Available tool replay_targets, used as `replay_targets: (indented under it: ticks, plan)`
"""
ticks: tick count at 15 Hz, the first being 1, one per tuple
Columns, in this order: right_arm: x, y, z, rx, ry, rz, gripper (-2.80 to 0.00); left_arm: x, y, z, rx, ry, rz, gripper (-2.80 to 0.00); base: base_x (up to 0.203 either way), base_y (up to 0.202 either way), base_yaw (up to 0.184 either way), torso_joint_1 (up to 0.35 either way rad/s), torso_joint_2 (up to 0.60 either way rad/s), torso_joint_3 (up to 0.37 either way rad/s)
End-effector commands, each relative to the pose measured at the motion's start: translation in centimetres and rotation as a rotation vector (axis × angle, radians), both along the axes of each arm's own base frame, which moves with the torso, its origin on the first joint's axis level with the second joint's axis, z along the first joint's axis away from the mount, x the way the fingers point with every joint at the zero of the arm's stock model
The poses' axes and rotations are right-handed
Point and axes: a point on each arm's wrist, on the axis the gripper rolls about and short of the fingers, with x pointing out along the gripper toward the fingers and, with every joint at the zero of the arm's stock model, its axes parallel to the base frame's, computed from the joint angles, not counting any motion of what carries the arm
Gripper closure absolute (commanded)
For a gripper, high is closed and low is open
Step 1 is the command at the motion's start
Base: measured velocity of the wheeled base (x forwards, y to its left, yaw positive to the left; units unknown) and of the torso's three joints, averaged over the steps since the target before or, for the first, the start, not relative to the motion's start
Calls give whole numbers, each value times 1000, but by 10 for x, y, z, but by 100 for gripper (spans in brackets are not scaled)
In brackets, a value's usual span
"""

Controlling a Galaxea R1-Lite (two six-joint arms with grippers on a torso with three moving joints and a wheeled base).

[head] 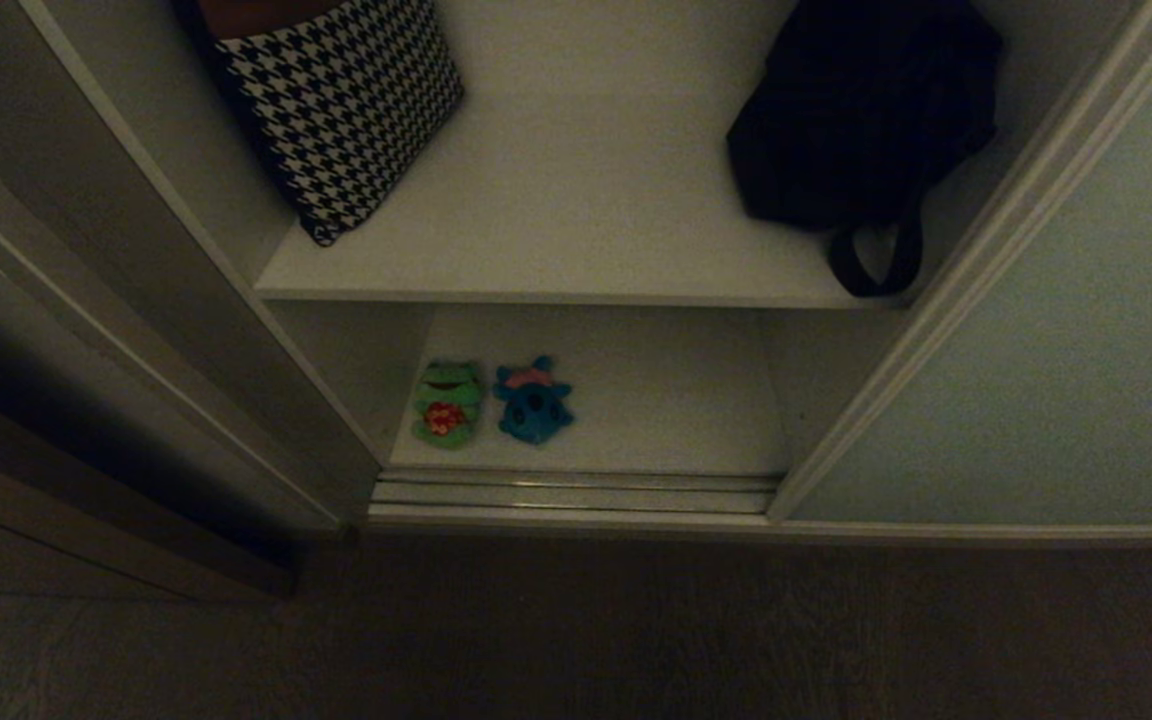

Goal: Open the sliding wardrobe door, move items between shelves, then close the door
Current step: Close the door

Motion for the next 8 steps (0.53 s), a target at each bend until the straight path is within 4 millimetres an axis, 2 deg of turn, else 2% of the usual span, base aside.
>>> replay_targets:
  ticks: [1,8]
  plan:
    - [0,0,0,-1,-2,0,0,0,0,0,0,4,0,0,0,0,0,0,0,0]
    - [0,0,0,-1,-2,0,0,0,0,1,8,-3,-8,0,0,0,0,1,0,18]
